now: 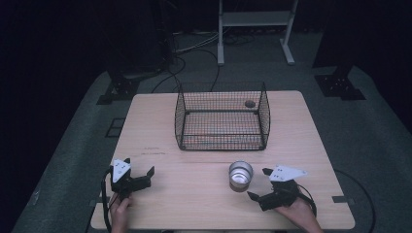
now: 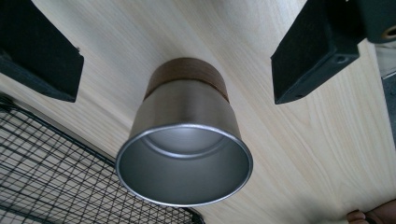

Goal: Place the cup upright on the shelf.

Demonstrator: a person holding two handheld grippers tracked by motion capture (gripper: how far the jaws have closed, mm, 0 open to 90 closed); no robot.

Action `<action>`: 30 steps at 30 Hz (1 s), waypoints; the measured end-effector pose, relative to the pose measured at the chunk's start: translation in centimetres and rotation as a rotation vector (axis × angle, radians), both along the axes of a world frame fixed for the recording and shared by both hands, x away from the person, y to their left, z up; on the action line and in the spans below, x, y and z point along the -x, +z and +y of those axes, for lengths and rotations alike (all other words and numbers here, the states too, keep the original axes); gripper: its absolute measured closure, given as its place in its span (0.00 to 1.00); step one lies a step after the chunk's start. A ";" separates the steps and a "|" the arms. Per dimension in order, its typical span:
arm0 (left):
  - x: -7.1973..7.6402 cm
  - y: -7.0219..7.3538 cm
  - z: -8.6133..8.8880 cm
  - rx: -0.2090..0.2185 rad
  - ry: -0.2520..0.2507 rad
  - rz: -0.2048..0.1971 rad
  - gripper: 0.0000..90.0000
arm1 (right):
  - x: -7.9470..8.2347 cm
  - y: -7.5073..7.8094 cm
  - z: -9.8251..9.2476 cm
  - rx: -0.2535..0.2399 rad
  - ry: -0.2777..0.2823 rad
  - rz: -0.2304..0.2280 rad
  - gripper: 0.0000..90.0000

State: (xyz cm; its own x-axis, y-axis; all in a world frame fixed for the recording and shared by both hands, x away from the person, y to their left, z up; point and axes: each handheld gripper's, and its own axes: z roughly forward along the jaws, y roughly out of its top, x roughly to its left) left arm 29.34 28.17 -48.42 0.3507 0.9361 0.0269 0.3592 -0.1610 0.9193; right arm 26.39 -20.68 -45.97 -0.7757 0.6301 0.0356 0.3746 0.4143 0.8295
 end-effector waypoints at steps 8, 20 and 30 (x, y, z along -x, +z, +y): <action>0.0 0.0 0.0 0.001 0.000 0.000 0.00 | -1.0 -0.2 1.2 0.023 0.012 0.003 0.02; 0.0 0.0 0.0 -0.001 0.000 -0.001 0.00 | -2.2 -0.8 2.4 0.023 0.023 0.024 0.02; 0.0 0.0 0.0 0.001 0.000 -0.001 0.00 | -3.0 -0.7 3.6 0.018 0.034 0.024 0.02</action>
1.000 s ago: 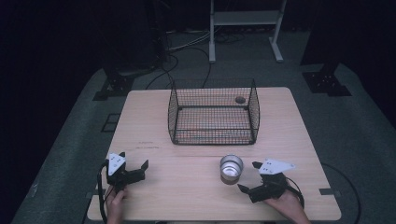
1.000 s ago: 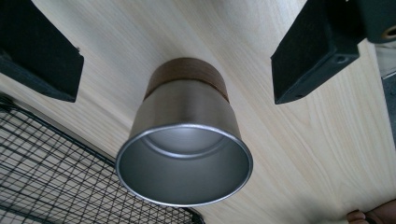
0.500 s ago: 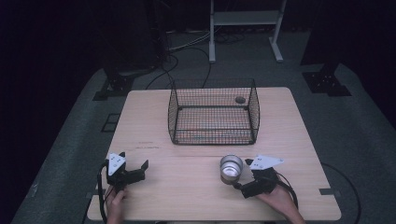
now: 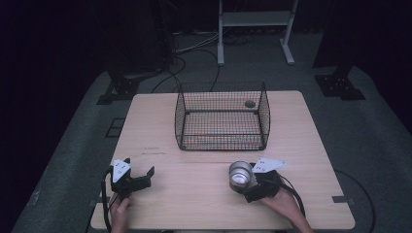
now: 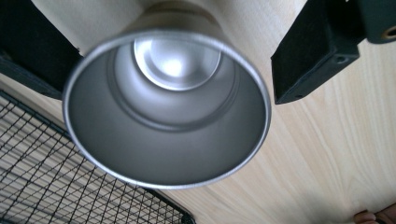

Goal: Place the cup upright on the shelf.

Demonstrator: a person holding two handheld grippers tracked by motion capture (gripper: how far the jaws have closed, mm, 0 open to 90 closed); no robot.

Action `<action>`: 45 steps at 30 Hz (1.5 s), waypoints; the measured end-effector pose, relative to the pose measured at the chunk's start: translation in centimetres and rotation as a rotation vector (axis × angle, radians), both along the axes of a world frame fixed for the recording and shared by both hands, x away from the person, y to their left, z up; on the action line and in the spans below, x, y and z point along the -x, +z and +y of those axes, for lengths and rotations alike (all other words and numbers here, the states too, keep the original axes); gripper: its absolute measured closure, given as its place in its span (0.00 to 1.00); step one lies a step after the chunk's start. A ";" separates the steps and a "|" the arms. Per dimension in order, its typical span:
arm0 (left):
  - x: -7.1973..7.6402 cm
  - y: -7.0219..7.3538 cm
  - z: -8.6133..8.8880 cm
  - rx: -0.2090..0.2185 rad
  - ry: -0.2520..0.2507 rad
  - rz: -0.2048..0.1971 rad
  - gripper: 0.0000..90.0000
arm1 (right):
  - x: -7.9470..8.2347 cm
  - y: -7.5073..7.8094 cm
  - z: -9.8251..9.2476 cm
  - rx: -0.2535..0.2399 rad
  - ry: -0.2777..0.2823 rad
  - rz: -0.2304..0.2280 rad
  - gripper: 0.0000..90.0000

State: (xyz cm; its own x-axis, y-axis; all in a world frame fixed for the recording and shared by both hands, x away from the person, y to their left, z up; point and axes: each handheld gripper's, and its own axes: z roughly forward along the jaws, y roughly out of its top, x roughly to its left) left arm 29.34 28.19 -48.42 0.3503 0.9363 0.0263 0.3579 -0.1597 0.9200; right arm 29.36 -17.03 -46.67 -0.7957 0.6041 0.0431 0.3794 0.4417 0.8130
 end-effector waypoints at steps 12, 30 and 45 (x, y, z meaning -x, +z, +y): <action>0.0 0.0 0.0 0.000 -0.001 0.000 0.00 | -0.8 -0.3 0.9 0.015 -0.013 -0.007 0.15; 0.0 0.0 0.0 -0.001 -0.001 0.001 0.00 | -0.7 0.8 -0.5 -0.045 -0.031 0.000 0.20; 0.0 -0.1 -0.1 -0.007 0.000 -0.004 0.00 | -1.2 3.3 -1.7 -0.046 -0.038 0.015 0.20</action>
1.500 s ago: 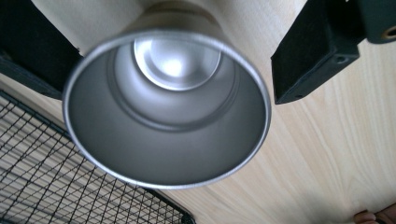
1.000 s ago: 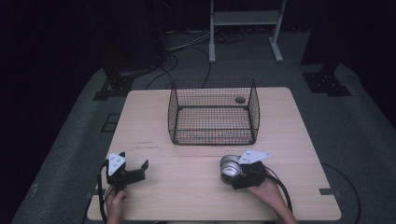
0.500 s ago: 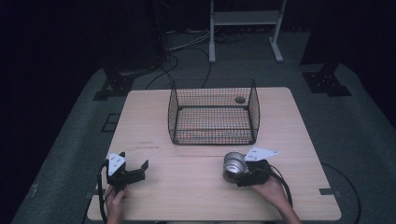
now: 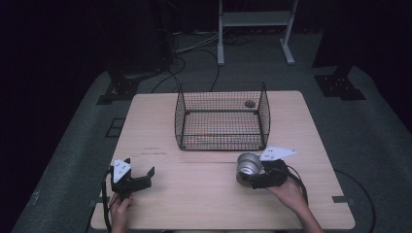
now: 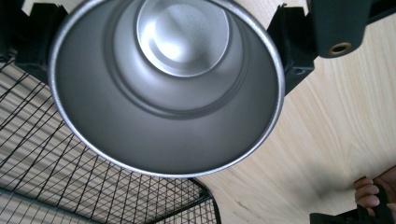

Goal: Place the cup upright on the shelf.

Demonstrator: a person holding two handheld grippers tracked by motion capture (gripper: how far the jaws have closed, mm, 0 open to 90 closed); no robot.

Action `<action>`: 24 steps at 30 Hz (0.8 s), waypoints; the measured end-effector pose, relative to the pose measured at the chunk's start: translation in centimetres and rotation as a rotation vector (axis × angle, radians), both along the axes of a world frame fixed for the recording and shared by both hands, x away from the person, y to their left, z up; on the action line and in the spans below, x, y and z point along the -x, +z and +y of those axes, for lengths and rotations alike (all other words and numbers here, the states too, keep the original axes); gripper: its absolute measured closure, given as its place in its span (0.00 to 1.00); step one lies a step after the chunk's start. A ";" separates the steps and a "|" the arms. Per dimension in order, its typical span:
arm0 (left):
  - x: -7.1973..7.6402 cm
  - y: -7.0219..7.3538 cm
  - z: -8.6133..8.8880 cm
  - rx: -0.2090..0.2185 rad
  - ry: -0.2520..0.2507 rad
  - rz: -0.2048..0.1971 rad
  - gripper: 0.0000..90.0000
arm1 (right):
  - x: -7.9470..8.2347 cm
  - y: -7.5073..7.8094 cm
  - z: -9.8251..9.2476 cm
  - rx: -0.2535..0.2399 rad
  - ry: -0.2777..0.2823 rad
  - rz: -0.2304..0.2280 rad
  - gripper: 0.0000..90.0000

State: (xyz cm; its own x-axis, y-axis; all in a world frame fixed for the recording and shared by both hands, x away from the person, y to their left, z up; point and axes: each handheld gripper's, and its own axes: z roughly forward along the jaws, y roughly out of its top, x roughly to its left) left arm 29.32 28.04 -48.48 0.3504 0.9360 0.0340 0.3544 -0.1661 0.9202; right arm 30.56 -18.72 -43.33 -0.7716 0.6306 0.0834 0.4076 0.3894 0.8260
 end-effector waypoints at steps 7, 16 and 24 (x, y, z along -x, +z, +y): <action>0.0 0.0 0.0 -0.004 0.000 0.005 0.00 | -0.5 1.0 0.1 -0.003 0.005 0.003 0.20; 0.0 0.0 -0.1 -0.008 -0.001 0.006 0.00 | -0.8 2.5 0.2 0.002 0.013 -0.009 0.20; 0.0 0.0 -0.1 -0.010 -0.001 0.005 0.00 | -1.4 3.9 0.0 -0.024 0.011 -0.011 0.20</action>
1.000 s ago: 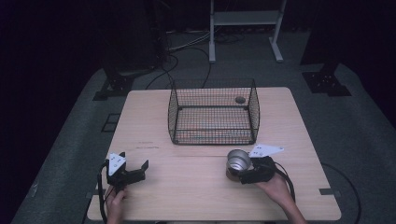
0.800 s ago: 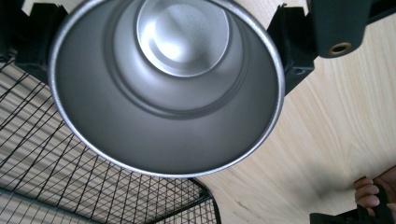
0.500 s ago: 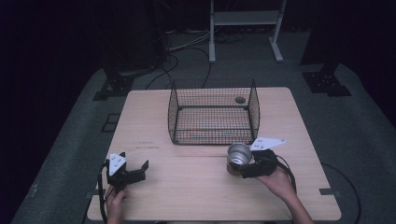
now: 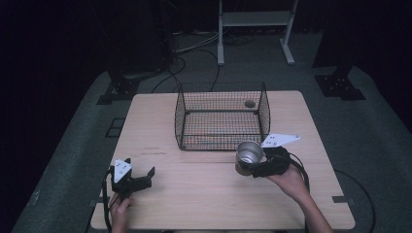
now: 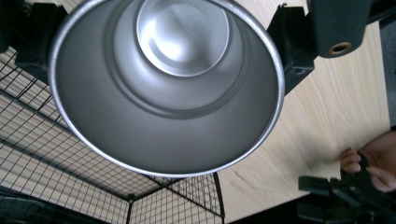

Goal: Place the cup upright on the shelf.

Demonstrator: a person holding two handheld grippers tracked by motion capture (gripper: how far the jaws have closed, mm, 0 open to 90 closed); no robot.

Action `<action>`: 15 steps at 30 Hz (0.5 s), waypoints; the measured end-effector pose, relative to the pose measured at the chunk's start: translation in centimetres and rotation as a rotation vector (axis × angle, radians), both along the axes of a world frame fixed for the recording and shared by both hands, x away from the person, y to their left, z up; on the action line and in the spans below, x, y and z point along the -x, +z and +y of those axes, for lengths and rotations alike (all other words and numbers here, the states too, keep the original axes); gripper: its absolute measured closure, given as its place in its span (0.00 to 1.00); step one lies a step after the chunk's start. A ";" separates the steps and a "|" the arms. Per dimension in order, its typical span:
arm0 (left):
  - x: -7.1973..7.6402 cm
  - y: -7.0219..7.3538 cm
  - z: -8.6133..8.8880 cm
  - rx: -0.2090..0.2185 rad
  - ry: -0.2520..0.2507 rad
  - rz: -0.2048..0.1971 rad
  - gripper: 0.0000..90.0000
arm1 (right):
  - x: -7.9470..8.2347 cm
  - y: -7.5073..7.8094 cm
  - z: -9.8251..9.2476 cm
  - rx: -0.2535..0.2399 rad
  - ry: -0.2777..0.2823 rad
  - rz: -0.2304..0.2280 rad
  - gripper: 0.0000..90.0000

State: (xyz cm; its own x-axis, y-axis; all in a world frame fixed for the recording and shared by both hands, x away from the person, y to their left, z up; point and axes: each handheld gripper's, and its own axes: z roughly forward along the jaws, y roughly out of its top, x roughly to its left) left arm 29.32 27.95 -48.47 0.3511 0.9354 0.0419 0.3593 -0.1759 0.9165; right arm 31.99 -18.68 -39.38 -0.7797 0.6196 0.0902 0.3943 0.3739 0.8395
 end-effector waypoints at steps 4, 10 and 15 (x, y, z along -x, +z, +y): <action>0.0 0.0 0.0 0.002 0.001 0.001 0.00 | -0.4 0.6 0.1 0.016 -0.009 -0.008 0.20; 0.0 0.0 0.0 0.000 -0.001 0.000 0.00 | -1.1 1.4 0.5 0.023 -0.019 -0.014 0.20; 0.0 0.0 0.0 0.004 0.002 0.000 0.00 | -1.5 2.3 0.9 0.024 -0.013 -0.021 0.20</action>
State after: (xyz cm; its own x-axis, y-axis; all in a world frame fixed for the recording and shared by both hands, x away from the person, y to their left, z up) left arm 29.32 27.96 -48.47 0.3496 0.9361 0.0380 0.3598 -0.1716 0.9171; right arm 33.49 -17.79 -37.11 -0.7730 0.6317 0.0589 0.3815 0.3885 0.8388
